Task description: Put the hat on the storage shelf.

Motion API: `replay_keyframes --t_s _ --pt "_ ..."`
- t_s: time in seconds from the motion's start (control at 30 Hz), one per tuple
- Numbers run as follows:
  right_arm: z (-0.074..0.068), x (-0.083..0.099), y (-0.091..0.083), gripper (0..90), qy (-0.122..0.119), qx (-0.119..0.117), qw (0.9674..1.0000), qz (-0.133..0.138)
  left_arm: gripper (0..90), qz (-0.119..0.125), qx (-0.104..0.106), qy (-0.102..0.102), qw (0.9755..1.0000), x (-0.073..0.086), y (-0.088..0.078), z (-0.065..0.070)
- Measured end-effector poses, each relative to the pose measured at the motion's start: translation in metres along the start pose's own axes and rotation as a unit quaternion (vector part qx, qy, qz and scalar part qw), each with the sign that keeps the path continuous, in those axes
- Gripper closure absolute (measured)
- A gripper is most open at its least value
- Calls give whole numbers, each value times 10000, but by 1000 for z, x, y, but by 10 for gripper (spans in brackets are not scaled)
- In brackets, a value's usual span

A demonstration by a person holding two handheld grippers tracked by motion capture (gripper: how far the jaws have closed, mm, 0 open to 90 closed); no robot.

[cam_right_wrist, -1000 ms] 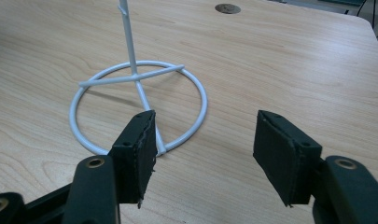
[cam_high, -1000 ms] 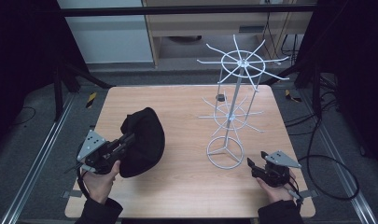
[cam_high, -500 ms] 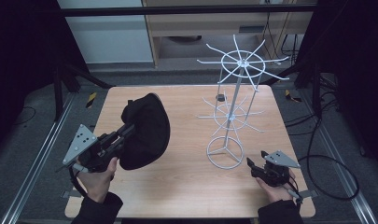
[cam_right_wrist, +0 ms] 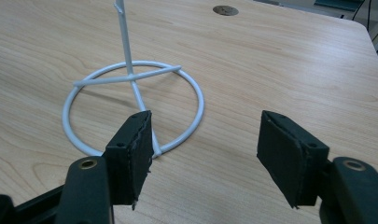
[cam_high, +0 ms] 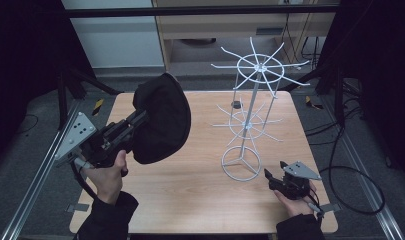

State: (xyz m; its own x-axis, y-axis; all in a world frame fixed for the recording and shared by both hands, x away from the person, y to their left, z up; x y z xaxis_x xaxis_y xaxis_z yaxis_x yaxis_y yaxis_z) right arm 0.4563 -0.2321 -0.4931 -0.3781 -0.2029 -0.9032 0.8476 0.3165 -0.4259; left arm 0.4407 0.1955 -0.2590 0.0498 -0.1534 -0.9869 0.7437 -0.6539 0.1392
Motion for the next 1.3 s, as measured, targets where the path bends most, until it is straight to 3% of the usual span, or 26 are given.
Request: replay_keyframes --t_s 0.37,0.9,1.1,1.3 --pt "0 0 0 354 1 -12 10000 12 805 325 316 -60 9990 -22 16 12" --pt "2 1 2 353 -45 -5 10000 16 805 767 652 -90 9949 -54 42 30" --pt "2 1 1 353 -22 -5 10000 18 805 748 777 -91 9941 -57 57 38" --pt "2 1 1 353 -51 -16 10000 21 803 510 847 -209 9949 -47 79 35"
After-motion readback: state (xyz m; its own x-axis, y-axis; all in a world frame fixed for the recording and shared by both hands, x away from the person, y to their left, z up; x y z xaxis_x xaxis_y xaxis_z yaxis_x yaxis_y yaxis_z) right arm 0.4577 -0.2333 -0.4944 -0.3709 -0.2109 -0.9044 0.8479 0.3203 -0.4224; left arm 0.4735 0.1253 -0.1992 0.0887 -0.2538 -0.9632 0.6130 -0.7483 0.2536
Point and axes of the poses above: each handheld gripper's, and its own axes: y roughly forward along the jaws, x roughly out of its underside, z roughly to its right, the point moved 4 cm from there along y, roughly forward along the jaws, and after that the axes turned 3 degrees about z, right-handed, at the moved point
